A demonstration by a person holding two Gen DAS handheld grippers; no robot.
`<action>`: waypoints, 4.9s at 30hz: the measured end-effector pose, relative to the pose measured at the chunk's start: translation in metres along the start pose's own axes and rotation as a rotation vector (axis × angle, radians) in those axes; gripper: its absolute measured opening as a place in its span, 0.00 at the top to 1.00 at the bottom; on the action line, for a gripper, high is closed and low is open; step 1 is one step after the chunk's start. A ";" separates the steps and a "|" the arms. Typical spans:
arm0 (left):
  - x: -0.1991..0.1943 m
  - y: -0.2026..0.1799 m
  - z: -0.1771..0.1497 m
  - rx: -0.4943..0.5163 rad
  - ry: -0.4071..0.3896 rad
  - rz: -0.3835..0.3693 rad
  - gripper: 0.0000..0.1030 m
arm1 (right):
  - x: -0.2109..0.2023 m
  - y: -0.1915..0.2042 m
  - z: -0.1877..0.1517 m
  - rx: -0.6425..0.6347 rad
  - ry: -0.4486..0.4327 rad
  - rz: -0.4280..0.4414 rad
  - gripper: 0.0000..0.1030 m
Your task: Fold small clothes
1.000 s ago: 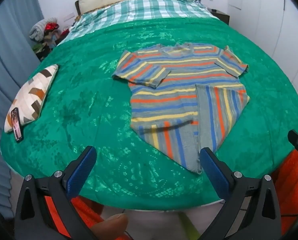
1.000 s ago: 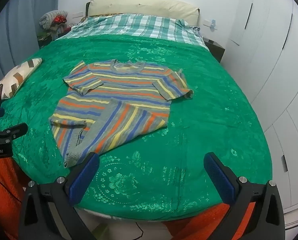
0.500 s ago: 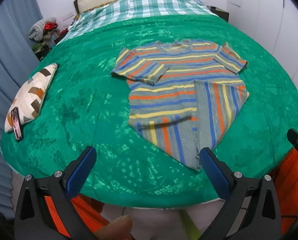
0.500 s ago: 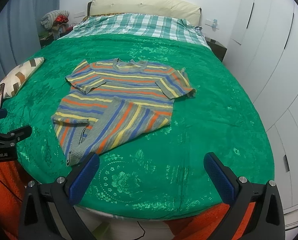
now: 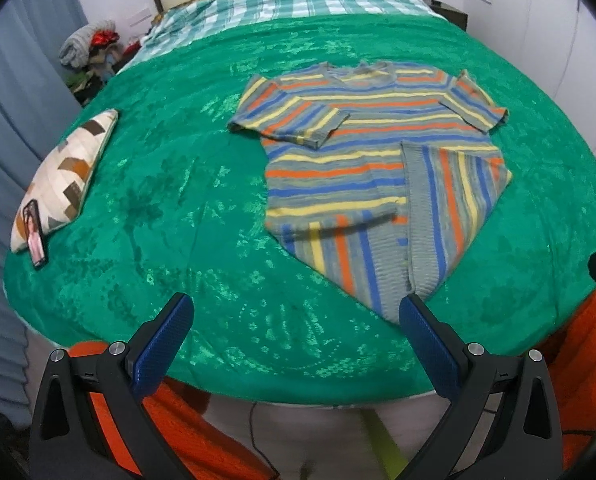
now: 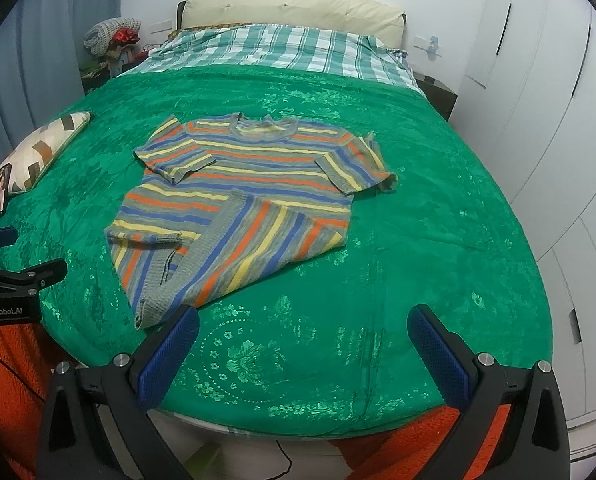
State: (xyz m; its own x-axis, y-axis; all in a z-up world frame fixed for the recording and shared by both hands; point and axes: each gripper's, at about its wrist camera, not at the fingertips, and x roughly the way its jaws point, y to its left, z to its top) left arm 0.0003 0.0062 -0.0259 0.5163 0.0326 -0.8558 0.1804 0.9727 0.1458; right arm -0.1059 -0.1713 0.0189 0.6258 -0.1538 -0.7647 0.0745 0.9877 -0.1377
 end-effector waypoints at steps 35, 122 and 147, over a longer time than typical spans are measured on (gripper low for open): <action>0.151 -0.039 0.064 0.530 0.045 -0.326 0.48 | 0.258 0.052 0.128 -0.509 0.318 0.430 0.15; 0.113 -0.005 -0.036 0.147 0.129 -0.154 0.09 | 0.189 -0.001 -0.050 0.155 0.222 0.303 0.62; 0.124 -0.011 -0.053 0.114 0.198 -0.159 0.00 | 0.182 0.007 -0.054 0.090 0.191 0.271 0.50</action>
State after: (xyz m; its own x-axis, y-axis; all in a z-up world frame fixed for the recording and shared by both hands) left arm 0.0179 0.0114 -0.1601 0.3028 -0.0631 -0.9510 0.3446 0.9376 0.0475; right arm -0.0330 -0.1938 -0.1555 0.4761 0.1199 -0.8712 -0.0012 0.9908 0.1357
